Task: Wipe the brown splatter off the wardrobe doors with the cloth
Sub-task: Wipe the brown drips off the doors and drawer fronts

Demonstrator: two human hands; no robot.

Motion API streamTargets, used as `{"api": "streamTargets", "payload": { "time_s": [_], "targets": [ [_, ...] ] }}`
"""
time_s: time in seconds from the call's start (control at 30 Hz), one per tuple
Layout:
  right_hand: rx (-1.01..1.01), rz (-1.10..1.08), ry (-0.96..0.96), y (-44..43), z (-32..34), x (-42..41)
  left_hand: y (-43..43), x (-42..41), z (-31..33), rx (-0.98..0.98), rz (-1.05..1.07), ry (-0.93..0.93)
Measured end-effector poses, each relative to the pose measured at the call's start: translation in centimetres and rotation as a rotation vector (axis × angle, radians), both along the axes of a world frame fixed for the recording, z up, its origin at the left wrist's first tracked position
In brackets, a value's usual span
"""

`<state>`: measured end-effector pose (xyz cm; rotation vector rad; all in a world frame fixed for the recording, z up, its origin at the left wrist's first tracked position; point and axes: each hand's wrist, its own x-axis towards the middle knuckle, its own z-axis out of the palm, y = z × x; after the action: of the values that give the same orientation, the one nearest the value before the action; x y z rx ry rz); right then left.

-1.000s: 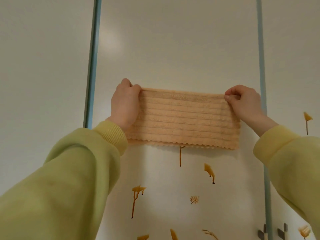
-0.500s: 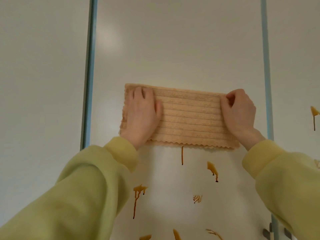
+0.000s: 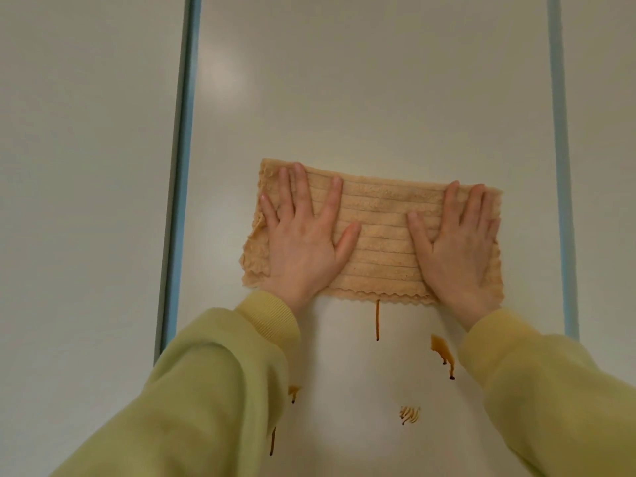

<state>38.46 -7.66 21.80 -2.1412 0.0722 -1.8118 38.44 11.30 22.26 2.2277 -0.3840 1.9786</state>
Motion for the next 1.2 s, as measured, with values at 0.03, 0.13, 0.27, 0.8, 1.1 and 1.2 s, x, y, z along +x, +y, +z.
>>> {"api": "streamTargets", "payload": {
  "time_s": [0.03, 0.13, 0.27, 0.8, 1.1, 1.2],
  "targets": [
    [-0.001, 0.0, 0.003, 0.1, 0.0, -0.1, 0.1, 0.0, 0.0, 0.004, 0.003, 0.002],
    [0.001, -0.003, 0.011, 0.3, 0.0, -0.1, 0.3, 0.1, 0.0, 0.006, 0.02, -0.006],
    [-0.003, -0.009, 0.018, 0.8, 0.4, -0.2, 0.7, 0.1, 0.2, 0.028, 0.052, -0.025],
    [-0.171, 0.023, -0.01, 8.3, 2.3, -0.1, 7.8, -0.4, 1.0, 0.047, 0.095, -0.016],
    [-0.289, 0.066, -0.047, 10.1, 1.2, -0.2, 8.5, -0.1, 0.4, 0.056, 0.056, -0.022],
    [-0.361, 0.08, -0.076, 10.4, -0.5, 0.1, 8.6, -0.2, -0.3, 0.061, 0.066, -0.01]
  ]
}}
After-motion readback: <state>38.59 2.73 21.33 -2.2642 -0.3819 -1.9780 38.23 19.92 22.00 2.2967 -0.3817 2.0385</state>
